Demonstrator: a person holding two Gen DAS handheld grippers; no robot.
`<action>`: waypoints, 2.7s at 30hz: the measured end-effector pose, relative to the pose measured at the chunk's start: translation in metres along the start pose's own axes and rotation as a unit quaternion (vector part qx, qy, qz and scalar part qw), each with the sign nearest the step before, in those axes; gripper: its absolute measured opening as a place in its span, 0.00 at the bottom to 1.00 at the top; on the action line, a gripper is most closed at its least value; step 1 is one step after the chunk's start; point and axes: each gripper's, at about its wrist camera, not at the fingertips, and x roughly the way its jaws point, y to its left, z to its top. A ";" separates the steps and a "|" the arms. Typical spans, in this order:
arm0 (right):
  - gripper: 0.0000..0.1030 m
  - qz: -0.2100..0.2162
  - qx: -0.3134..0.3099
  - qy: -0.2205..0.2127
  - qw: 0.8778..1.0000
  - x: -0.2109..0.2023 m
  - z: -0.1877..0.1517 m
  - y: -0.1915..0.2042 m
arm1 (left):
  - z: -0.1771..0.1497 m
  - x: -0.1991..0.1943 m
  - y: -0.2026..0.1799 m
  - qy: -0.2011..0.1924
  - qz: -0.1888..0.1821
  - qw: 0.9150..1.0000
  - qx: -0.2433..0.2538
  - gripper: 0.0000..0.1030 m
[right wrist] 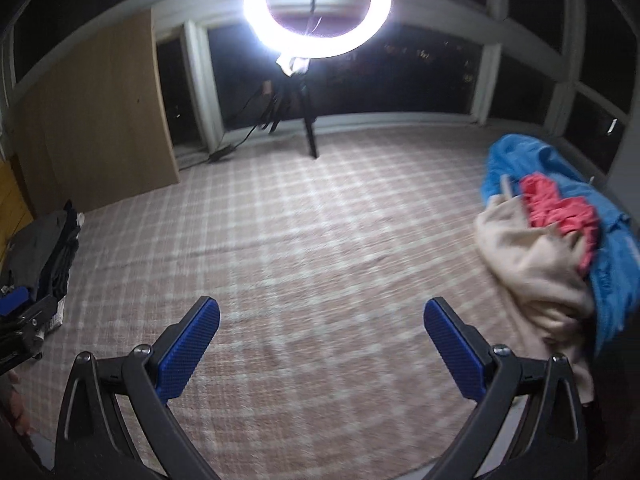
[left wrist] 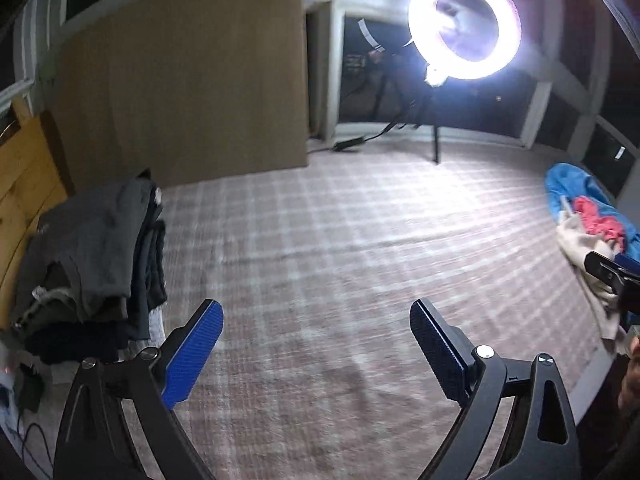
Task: Fold clothes
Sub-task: 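Move both grippers toward the pile of cream sweater and blue clothes, then grasp the cream knit sweater with the right gripper and pull it free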
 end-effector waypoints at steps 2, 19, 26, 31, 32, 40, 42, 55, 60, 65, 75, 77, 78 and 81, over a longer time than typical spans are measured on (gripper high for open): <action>1.00 -0.014 0.007 -0.011 1.000 -0.008 0.000 -0.009 | 0.002 -0.006 -0.010 -0.007 -0.014 1.000 0.010 0.92; 0.99 -0.116 0.053 -0.027 0.991 -0.036 -0.029 -0.127 | 0.016 -0.022 -0.130 -0.035 -0.108 0.989 0.090 0.92; 0.97 -0.105 0.045 0.001 0.993 0.001 -0.025 -0.198 | 0.026 -0.015 -0.182 -0.038 -0.106 0.991 0.077 0.92; 0.97 -0.061 -0.006 0.016 0.998 0.038 -0.020 -0.235 | 0.034 -0.006 -0.219 -0.041 -0.083 0.994 0.066 0.92; 0.97 -0.059 -0.021 0.024 0.998 0.048 -0.019 -0.239 | 0.035 -0.004 -0.222 -0.038 -0.076 0.994 0.065 0.92; 0.58 -0.062 -0.125 0.092 0.986 0.132 -0.020 -0.259 | 0.037 0.006 -0.241 -0.019 -0.019 0.998 0.053 0.92; 0.29 -0.048 -0.146 0.092 0.984 0.133 -0.018 -0.260 | 0.039 0.002 -0.238 -0.022 0.002 0.998 0.055 0.92; 0.07 0.264 0.242 -0.047 0.932 0.032 0.111 -0.377 | 0.062 -0.027 -0.175 -0.062 0.042 0.997 0.002 0.92; 0.07 0.344 0.187 -0.113 0.913 -0.022 0.177 -0.312 | 0.059 -0.042 -0.132 -0.077 0.060 0.995 -0.032 0.92; 0.07 0.442 0.068 -0.137 0.884 -0.077 0.230 -0.187 | 0.051 -0.063 -0.086 -0.096 0.083 0.989 -0.069 0.92; 0.39 0.385 -0.064 0.045 0.920 0.023 0.167 -0.023 | 0.017 -0.082 -0.029 -0.081 0.114 0.986 -0.093 0.92; 0.47 0.351 -0.050 0.074 0.932 0.056 0.146 -0.027 | 0.012 -0.070 -0.036 -0.061 0.098 0.990 -0.080 0.92; 0.47 0.334 -0.043 0.088 0.938 0.073 0.135 -0.029 | 0.010 -0.063 -0.042 -0.050 0.087 0.992 -0.072 0.92; 0.47 0.288 -0.001 0.127 0.949 0.119 0.103 -0.057 | 0.004 -0.026 -0.089 -0.007 0.017 1.000 -0.022 0.92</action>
